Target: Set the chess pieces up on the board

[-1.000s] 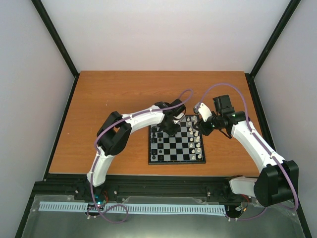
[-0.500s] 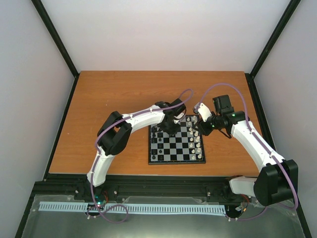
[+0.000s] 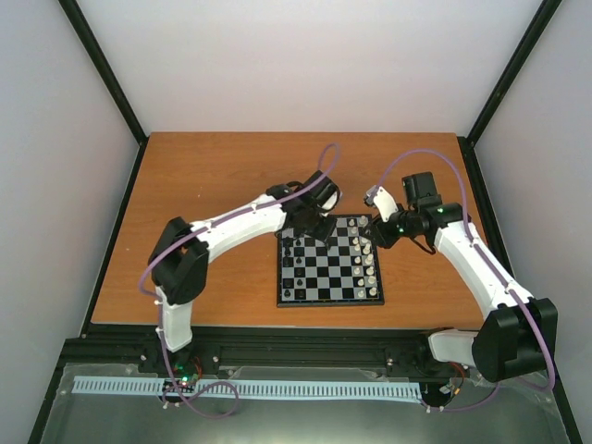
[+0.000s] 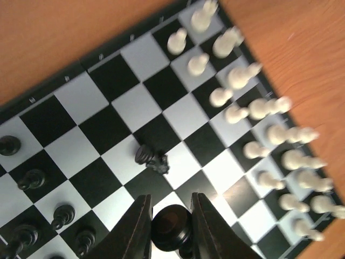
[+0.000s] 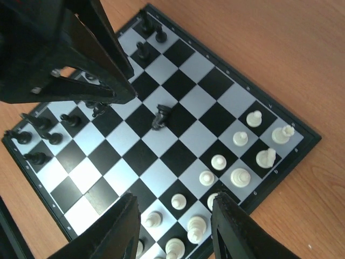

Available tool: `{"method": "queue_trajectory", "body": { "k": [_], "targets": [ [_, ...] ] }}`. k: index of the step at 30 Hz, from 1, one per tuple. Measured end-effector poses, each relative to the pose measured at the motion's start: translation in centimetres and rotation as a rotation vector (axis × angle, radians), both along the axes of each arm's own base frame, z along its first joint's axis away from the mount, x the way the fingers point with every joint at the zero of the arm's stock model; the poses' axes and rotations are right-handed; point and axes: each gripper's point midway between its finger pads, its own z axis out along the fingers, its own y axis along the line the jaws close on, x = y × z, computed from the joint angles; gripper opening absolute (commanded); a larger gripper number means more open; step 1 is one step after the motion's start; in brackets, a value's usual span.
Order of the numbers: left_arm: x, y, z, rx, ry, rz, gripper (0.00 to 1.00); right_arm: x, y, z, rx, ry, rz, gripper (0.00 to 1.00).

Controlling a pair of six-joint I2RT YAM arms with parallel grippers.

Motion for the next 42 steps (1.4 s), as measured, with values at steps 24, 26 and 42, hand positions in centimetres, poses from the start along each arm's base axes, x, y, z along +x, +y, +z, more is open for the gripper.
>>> {"method": "queue_trajectory", "body": {
  "k": [24, 26, 42],
  "targets": [
    [4.0, 0.4, 9.4, -0.616, 0.015, 0.354, 0.2, 2.5, 7.5, 4.9, 0.329, 0.052, 0.109, 0.46],
    [4.1, 0.2, 9.9, -0.639, 0.018, 0.357, 0.2, 2.4, 8.1, 5.1, 0.334, 0.042, 0.119, 0.46],
    [4.1, 0.2, 11.2, -0.695, 0.019, 0.363, 0.19, 4.0, 9.2, 5.5, 0.318, -0.024, 0.069, 0.3]
  ]
}}
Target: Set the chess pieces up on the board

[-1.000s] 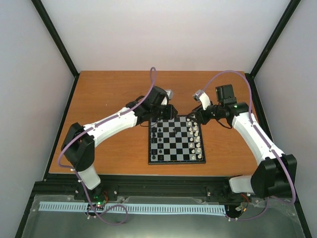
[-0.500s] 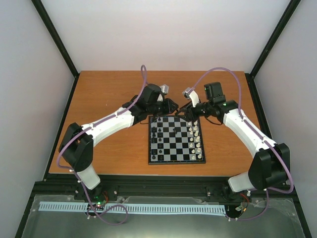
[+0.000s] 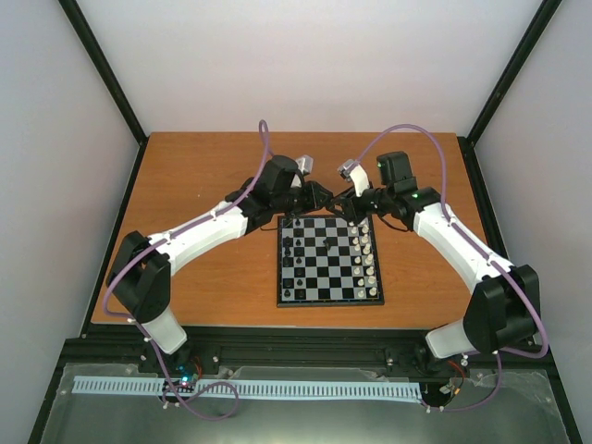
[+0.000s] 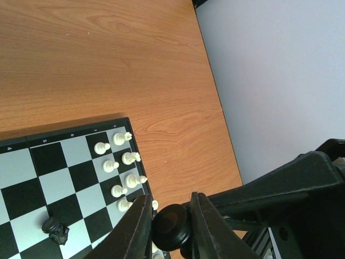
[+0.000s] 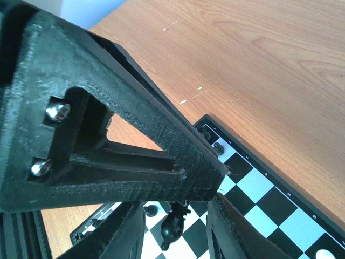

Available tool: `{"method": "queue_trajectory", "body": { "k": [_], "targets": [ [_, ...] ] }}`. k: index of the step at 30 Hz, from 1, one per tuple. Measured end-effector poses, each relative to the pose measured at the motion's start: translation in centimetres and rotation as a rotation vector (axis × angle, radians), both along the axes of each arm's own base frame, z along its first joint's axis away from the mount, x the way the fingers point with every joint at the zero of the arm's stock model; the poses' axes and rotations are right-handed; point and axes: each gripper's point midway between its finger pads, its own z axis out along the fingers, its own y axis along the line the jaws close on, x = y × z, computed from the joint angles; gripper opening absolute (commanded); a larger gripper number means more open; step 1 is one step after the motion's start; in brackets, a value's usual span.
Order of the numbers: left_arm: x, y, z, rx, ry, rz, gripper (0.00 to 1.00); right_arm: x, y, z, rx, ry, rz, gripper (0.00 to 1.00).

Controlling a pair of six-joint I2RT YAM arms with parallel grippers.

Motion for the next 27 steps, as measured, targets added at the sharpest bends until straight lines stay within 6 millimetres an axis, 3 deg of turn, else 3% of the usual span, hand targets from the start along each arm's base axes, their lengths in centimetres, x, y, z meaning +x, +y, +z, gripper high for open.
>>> {"method": "queue_trajectory", "body": {
  "k": [6, 12, 14, 19, 23, 27],
  "targets": [
    [0.0, 0.0, 0.5, -0.011, -0.012, -0.001, 0.19, 0.1, 0.0, -0.2, -0.005, 0.008, -0.009, 0.23],
    [0.0, 0.0, 0.3, -0.015, -0.009, 0.0, 0.2, 0.1, -0.1, -0.5, -0.009, 0.011, -0.016, 0.08],
    [-0.1, -0.1, 0.3, -0.016, -0.006, -0.001, 0.26, 0.2, -0.1, -0.6, -0.014, 0.011, -0.026, 0.04],
    [0.0, 0.2, 0.0, -0.001, 0.001, 0.01, 0.6, 0.4, -0.3, -0.7, -0.028, -0.004, -0.029, 0.03],
    [0.3, 1.6, -0.5, 0.1, 0.0, 0.029, 0.68, 0.0, -0.5, -1.1, -0.064, -0.008, 0.0, 0.03],
    [1.4, 3.9, 0.7, 0.191, -0.035, 0.049, 0.73, -0.2, -0.6, -0.7, -0.127, -0.04, 0.064, 0.03]
  ]
}}
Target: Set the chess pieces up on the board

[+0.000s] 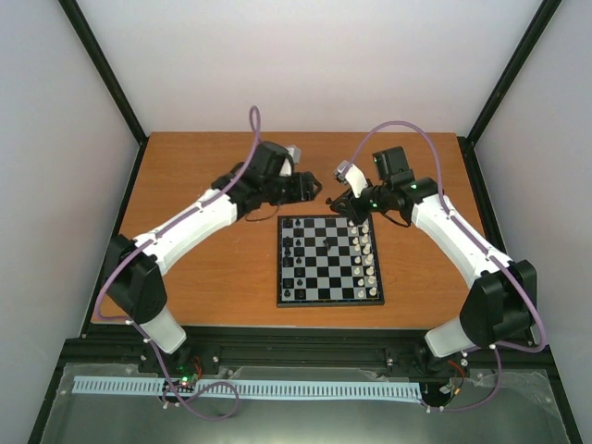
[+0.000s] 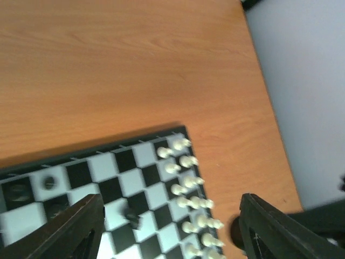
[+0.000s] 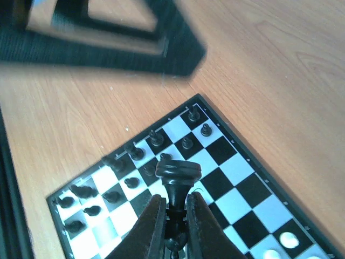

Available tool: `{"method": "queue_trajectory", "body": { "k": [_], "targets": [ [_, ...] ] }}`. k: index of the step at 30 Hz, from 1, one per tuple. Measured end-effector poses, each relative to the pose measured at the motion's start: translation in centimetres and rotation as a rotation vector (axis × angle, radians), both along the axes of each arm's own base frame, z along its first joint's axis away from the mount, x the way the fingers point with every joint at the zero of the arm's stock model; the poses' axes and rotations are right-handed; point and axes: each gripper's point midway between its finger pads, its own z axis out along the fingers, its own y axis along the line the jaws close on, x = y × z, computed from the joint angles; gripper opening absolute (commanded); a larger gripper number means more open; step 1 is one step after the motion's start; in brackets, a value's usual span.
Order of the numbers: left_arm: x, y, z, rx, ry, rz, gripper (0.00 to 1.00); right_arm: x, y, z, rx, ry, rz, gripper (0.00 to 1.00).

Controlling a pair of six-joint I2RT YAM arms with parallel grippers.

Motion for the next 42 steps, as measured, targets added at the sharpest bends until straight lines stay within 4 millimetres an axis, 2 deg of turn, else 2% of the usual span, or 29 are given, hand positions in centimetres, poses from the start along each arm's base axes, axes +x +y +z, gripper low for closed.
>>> {"method": "queue_trajectory", "body": {
  "k": [3, 6, 9, 12, 16, 21, 25, 32, 36, 42],
  "targets": [
    [1.5, 3.7, 0.8, 0.067, -0.027, 0.043, 0.73, -0.5, 0.2, 0.1, -0.074, -0.038, 0.068, 0.03],
    [2.9, 7.9, 1.2, 0.133, -0.044, 0.084, 0.74, -2.0, 0.8, -1.0, -0.185, -0.072, 0.152, 0.03],
    [3.8, 10.8, 1.4, 0.165, -0.056, 0.106, 0.74, -3.8, 1.3, -2.7, -0.321, -0.089, 0.241, 0.03],
    [4.1, 12.7, 1.9, 0.196, -0.089, 0.121, 0.75, -4.8, 1.5, -4.2, -0.454, -0.099, 0.317, 0.03],
    [3.1, 13.8, 2.2, 0.229, -0.126, 0.117, 0.75, -5.5, 1.1, -6.2, -0.618, -0.108, 0.407, 0.03],
    [2.7, 14.4, 1.3, 0.272, -0.13, 0.113, 0.75, -7.1, 0.7, -9.2, -0.778, -0.073, 0.519, 0.03],
    [2.6, 14.6, 0.8, 0.285, -0.126, 0.112, 0.75, -8.3, 1.0, -11.6, -0.866, -0.032, 0.598, 0.03],
    [2.5, 14.7, 0.6, 0.293, -0.125, 0.109, 0.74, -9.9, 1.8, -14.5, -0.967, -0.003, 0.689, 0.06],
    [2.5, 14.7, 0.5, 0.294, -0.125, 0.109, 0.74, -9.9, 1.8, -15.1, -0.986, 0.003, 0.692, 0.07],
    [2.6, 14.6, 0.6, 0.291, -0.128, 0.108, 0.74, -9.6, 2.0, -15.3, -0.987, -0.005, 0.674, 0.19]
  ]
}}
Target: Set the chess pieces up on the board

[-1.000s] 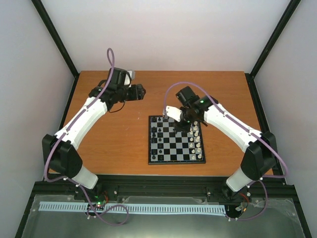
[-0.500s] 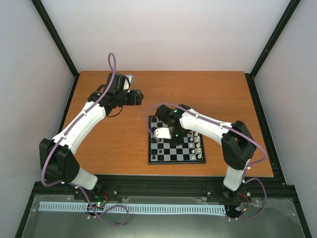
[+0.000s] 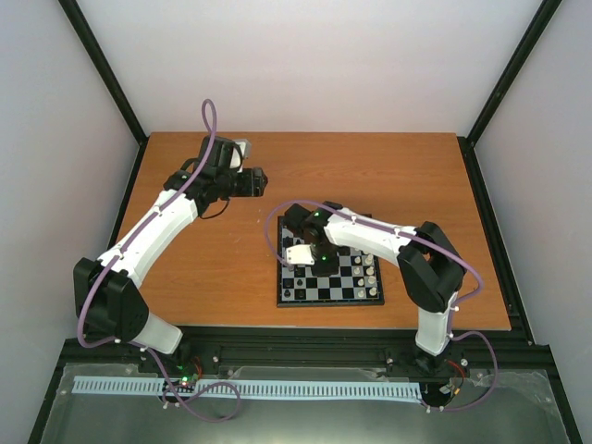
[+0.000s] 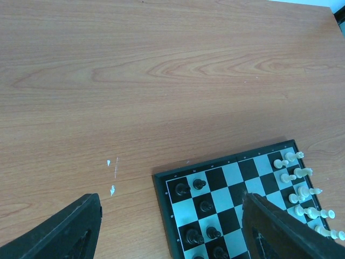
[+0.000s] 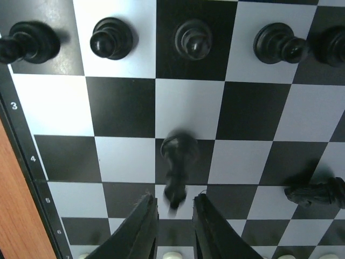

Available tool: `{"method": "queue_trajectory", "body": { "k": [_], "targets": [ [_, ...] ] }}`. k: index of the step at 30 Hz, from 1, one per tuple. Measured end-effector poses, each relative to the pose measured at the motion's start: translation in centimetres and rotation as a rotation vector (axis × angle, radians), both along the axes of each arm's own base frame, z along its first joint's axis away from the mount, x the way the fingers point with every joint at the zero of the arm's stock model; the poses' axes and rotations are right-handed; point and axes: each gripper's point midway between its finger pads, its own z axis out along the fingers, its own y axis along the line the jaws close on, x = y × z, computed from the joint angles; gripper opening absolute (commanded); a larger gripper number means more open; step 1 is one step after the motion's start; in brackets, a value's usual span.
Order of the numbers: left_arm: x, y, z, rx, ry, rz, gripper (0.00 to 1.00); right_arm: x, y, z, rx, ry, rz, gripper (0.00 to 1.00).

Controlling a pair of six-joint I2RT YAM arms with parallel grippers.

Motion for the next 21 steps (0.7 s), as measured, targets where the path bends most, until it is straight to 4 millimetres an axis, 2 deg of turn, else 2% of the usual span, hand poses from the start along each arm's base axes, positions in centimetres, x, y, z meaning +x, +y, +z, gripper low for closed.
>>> {"method": "queue_trajectory", "body": {
  "k": [13, 21],
  "targets": [
    [-0.2, -0.2, -0.3, -0.007, 0.01, -0.01, 0.74, -0.2, 0.6, -0.6, 0.071, 0.001, -0.051, 0.38],
    [-0.2, -0.3, -0.3, -0.012, 0.011, -0.016, 0.74, 1.3, 1.2, 0.5, 0.188, 0.007, -0.153, 0.38]
  ]
}}
